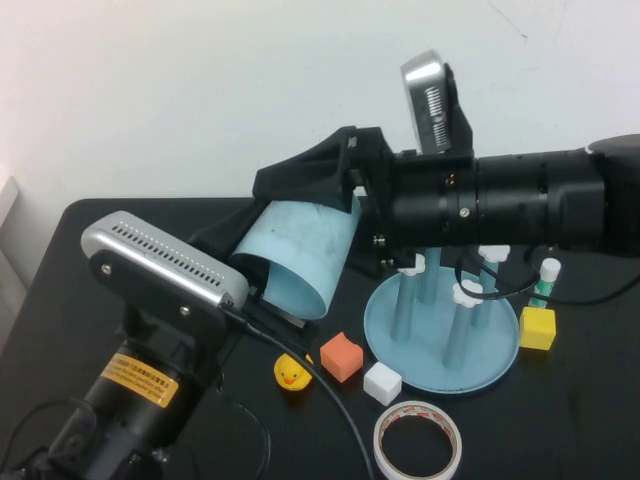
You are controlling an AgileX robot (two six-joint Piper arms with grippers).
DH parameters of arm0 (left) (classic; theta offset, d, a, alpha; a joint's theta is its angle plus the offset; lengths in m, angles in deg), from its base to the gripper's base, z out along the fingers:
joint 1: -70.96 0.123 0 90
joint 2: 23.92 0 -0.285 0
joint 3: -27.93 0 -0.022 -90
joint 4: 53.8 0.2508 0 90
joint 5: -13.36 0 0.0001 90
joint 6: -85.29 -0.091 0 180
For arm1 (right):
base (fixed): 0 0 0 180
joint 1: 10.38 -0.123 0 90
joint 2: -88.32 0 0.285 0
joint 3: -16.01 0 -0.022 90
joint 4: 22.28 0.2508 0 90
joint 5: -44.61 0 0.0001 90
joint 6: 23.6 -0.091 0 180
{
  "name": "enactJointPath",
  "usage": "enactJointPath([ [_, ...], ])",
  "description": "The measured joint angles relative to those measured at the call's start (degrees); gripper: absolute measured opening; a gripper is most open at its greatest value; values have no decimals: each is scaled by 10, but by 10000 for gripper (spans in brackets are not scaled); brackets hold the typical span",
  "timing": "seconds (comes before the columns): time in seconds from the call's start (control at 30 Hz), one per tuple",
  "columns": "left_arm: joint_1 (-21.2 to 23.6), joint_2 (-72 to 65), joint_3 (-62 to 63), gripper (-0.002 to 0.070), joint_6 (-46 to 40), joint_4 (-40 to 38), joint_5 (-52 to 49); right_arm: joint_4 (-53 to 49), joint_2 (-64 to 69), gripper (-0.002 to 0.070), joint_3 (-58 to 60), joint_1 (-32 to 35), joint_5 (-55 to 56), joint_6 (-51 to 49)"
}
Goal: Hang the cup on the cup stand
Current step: Adjust the cup with two arms, then place the cup on the cup holder
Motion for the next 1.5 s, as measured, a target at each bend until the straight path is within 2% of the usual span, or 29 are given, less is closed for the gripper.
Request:
enactJointPath([
  [0.2, 0, 0, 0, 20, -11, -36, 0, 0, 3, 687, -1, -3, -7, 3],
  [0.3, 0, 0, 0, 20, -11, -54, 0, 0, 4, 661, -1, -3, -7, 11],
  [0.37, 0, 0, 0, 20, -13, -55, 0, 0, 4, 620, -1, -3, -7, 17],
  [0.53, 0, 0, 0, 24, -14, -45, 2, 7, 4, 617, -1, -3, -7, 38],
  [0.63, 0, 0, 0, 50, -15, -43, 2, 9, 4, 617, -1, -3, -7, 57],
  [0.73, 0, 0, 0, 137, -15, -43, 0, 9, 4, 615, -3, -3, -7, 84],
  [0.8, 0, 0, 0, 240, -14, -44, 0, 9, 4, 611, -3, -3, 0, 99],
  [0.9, 0, 1, 0, 353, -14, -44, -1, 9, 1, 610, -4, -1, 12, 135],
  [0.97, 0, 10, -1, 387, -14, -43, -1, 8, -8, 610, -5, 8, 22, 161],
  [1.1, 0, 44, -27, 408, -10, -19, -1, 8, -31, 610, -6, 44, 36, 204],
  [1.27, 0, 102, -83, 408, 52, 17, 0, 8, -69, 610, -6, 99, 39, 294],
  [1.33, 0, 125, -107, 387, 93, 19, 1, 8, -83, 610, -6, 117, 37, 343],
  [1.4, 0, 148, -137, 320, 143, 9, -4, 8, -93, 610, -6, 133, 29, 404],
  [1.5, 0, 175, -174, 140, 200, -14, -21, -9, -102, 610, -6, 142, 16, 497],
])
